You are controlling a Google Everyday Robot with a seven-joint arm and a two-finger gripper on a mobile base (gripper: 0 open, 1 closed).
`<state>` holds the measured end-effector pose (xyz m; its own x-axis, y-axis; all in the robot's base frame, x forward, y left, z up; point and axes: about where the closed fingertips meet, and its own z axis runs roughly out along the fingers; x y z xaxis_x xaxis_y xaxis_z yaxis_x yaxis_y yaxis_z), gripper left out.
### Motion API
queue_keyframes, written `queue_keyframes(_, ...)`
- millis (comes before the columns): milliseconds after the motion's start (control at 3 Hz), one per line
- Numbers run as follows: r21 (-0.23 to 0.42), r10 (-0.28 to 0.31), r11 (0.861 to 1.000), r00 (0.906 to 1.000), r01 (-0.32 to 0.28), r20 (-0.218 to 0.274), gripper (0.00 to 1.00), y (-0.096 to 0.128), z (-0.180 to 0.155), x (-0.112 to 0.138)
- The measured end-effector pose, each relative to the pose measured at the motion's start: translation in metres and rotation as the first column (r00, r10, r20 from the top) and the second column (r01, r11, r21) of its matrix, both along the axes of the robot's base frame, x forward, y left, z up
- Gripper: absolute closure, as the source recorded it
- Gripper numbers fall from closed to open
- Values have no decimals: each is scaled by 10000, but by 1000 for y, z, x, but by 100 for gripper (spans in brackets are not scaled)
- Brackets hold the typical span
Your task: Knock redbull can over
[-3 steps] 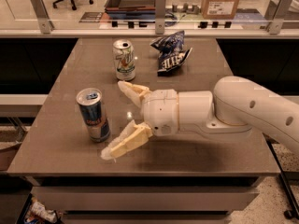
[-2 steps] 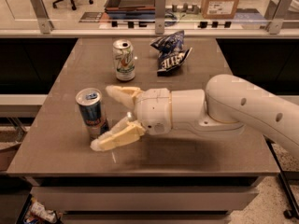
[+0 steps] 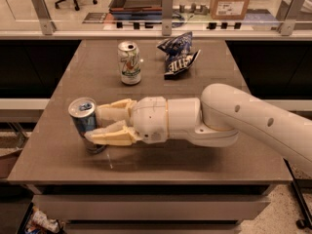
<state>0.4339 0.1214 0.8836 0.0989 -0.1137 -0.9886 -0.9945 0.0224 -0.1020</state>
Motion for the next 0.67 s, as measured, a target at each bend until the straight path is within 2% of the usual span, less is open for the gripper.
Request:
queue_keyframes(333, 290, 247, 9993, 9997, -248, 51, 87, 6, -5, -1)
queue_keyframes(667, 482, 322, 9983, 9995, -324, 45, 100, 9, -9, -1)
